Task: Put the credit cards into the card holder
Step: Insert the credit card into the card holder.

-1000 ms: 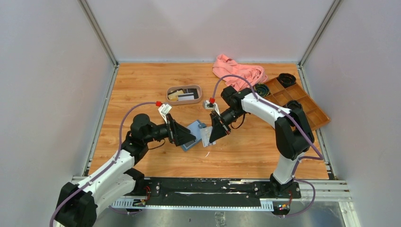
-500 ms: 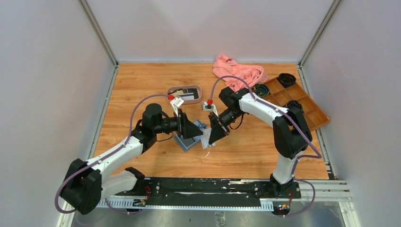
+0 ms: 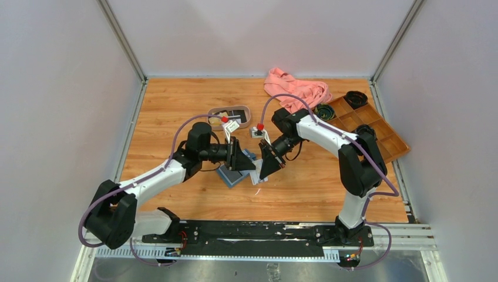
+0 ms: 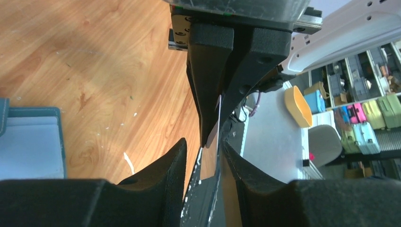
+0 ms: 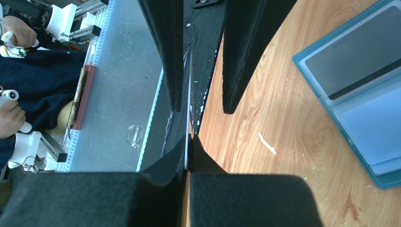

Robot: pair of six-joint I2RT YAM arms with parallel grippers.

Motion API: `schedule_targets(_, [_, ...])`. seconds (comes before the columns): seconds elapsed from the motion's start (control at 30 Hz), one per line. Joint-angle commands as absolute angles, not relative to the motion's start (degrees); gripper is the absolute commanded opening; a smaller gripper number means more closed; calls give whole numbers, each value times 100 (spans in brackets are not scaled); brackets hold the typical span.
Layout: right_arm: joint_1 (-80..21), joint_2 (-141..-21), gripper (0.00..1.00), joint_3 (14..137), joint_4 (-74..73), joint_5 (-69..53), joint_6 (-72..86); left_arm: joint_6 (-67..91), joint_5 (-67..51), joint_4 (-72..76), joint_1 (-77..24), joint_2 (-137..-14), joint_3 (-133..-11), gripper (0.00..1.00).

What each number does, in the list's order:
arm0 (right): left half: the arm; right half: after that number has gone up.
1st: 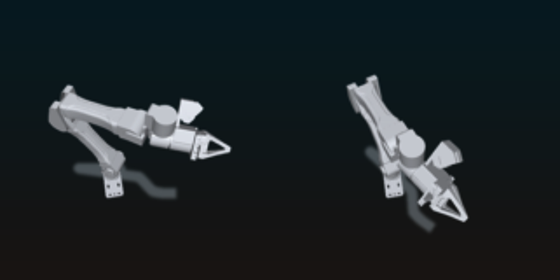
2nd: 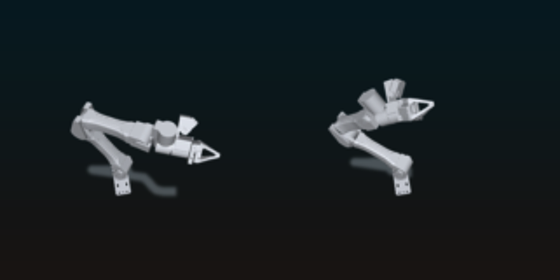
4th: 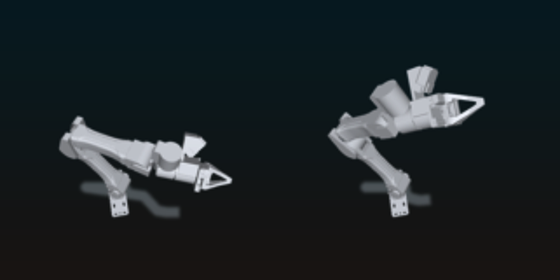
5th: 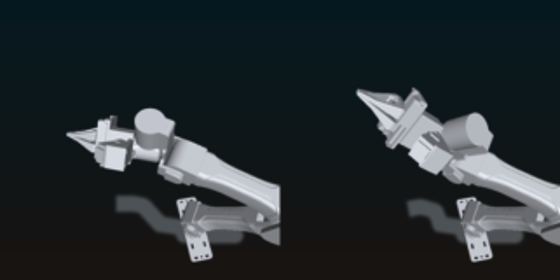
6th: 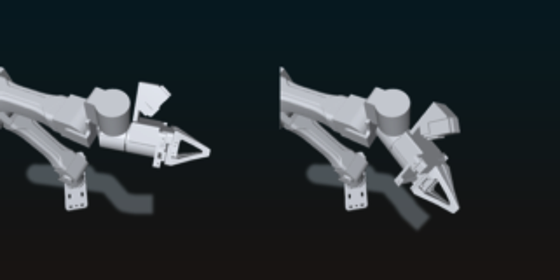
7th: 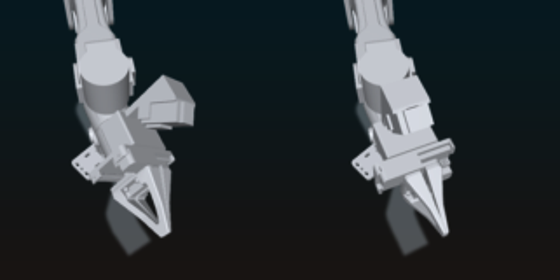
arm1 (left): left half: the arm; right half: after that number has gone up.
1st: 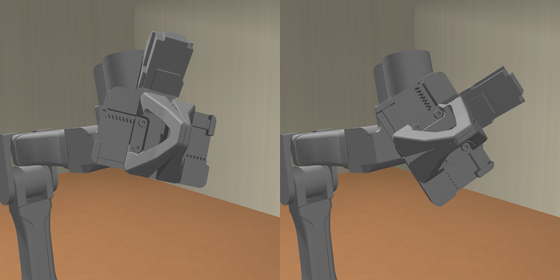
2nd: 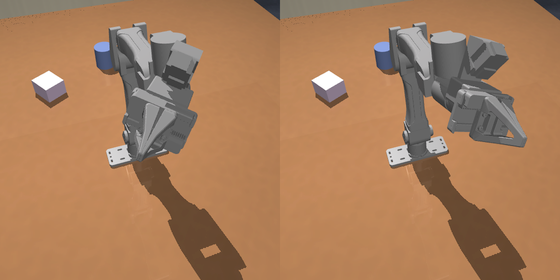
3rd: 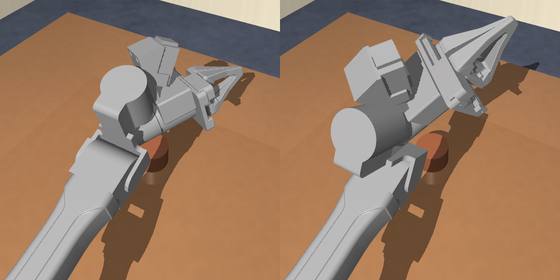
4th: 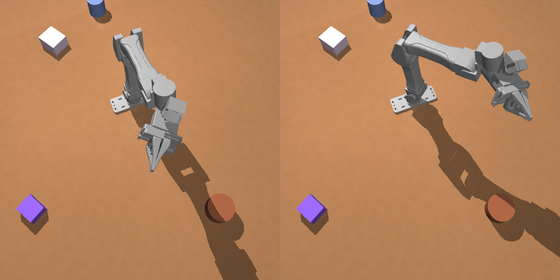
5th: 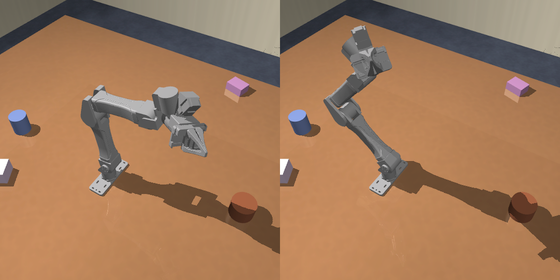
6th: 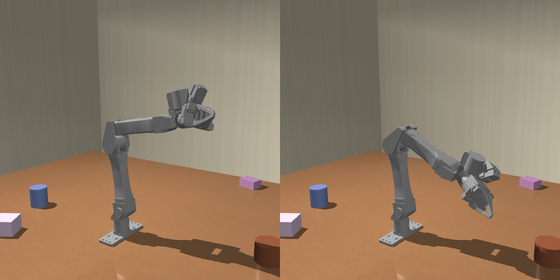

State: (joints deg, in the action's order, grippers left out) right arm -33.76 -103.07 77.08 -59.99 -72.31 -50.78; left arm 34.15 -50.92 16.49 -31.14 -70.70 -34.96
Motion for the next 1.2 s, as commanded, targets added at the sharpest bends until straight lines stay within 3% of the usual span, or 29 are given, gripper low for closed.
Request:
schedule_targets(0.0, [-3489, -10421, 0, 7852, -6196, -7163, -5229, 2675, -5224, 453, -3211, -7169, -4003, 35])
schedule_targets(0.1, [-3490, -10436, 0, 7864, -6214, -7159, -5245, 1524, -4781, -1401, -3291, -7302, -4668, 35])
schedule_targets(0.3, [-3529, -10471, 0, 7919, -6319, -7141, -5326, 957, -4935, -2133, -3294, -7539, -5081, 33])
schedule_targets(0.9, [-3556, -10525, 0, 7937, -6346, -7128, -5335, 1291, -5322, -1543, -3310, -7619, -5060, 32])
schedule_targets(0.97, [-3553, -10532, 0, 7941, -6346, -7128, -5335, 1354, -5386, -1433, -3311, -7630, -5018, 28])
schedule_targets(1.07, [-3556, -10538, 0, 7945, -6348, -7128, -5333, 1363, -5459, -1376, -3315, -7648, -4980, 2])
schedule_targets(1.13, [-3553, -10531, 4, 7953, -6347, -7120, -5330, 1406, -5458, -1322, -3315, -7614, -4920, 0])
schedule_targets(1.17, [-3552, -10530, 11, 7954, -6338, -7113, -5327, 1489, -5451, -1228, -3313, -7589, -4865, 0])
